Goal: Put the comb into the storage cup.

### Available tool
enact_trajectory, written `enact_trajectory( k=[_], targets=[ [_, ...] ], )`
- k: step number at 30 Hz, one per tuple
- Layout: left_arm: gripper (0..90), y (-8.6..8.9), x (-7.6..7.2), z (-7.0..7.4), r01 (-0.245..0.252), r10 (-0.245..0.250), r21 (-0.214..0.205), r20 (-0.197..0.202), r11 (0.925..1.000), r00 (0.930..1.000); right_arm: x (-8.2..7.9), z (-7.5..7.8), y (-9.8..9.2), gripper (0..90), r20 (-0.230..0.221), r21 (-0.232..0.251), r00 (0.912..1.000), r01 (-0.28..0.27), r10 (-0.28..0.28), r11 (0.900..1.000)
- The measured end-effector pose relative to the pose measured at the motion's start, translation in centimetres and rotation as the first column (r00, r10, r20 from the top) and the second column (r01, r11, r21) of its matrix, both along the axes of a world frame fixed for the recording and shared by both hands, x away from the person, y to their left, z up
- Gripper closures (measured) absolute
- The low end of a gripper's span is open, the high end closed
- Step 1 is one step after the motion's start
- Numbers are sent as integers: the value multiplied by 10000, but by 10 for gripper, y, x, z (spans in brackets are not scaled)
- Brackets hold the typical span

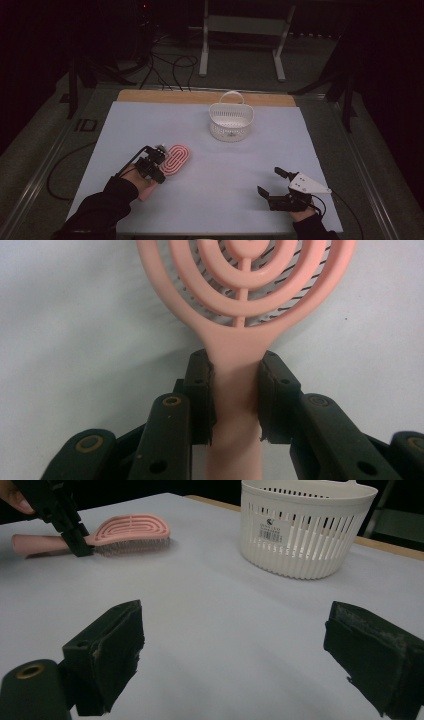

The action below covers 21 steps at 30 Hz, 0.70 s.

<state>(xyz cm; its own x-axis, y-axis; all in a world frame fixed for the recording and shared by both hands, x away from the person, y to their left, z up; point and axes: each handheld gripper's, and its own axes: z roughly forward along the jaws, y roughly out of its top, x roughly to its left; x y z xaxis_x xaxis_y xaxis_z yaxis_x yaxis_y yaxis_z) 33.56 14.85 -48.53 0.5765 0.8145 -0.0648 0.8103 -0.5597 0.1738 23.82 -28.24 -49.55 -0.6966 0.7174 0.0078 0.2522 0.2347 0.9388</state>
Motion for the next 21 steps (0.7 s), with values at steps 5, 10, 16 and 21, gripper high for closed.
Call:
enact_trajectory(
  k=[5, 10, 16, 21],
  targets=[
    [713, 5, 0, 2, -165, 177, -318, 371, 9994, 9992, 0, 0, 0, 90, 8, 8, 10000, 6, -6, 10000],
    [714, 9, -1, 11, -153, 216, -652, 968, 9978, 9951, 0, 0, 0, 90, 16, 14, 10000, 4, -5, 10000],
    [714, 9, -6, 21, 39, 114, -1017, 1494, 9948, 9887, 0, 0, 1, 90, 15, -6, 10000, 1, -1, 10000],
    [714, 8, -10, 26, 160, 78, -1183, 1983, 9928, 9801, 0, 0, 1, 90, 7, -24, 10000, -12, 12, 10000]
  ],
)
